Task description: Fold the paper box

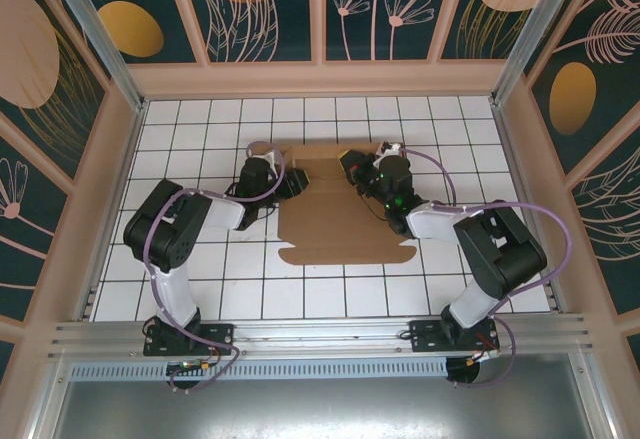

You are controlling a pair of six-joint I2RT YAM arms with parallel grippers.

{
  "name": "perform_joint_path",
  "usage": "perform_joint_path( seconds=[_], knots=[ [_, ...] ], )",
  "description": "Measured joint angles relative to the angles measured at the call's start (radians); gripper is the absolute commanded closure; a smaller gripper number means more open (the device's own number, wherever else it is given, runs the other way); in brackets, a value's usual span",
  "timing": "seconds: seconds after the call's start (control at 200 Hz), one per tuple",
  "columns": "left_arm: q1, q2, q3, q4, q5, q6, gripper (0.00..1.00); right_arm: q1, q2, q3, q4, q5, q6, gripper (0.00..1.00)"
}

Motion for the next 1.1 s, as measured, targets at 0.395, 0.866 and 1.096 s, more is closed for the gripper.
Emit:
perform_joint_path(
  seconds=[0.395, 0.866, 1.096],
  knots=[
    [-0.010, 0.026, 0.026, 0.004, 0.001, 0.000, 0.44, 0.003, 0.021, 0.001, 0.031, 0.023, -0.005, 1.00],
    [-0.027, 0.060, 0.065, -0.008, -0.018, 0.001, 0.44, 0.005, 0.021, 0.001, 0.029, 0.040, -0.008, 1.00],
    [-0.028, 0.068, 0.074, -0.010, -0.018, 0.005, 0.44, 0.005, 0.021, 0.001, 0.024, 0.048, -0.015, 1.00]
  ],
)
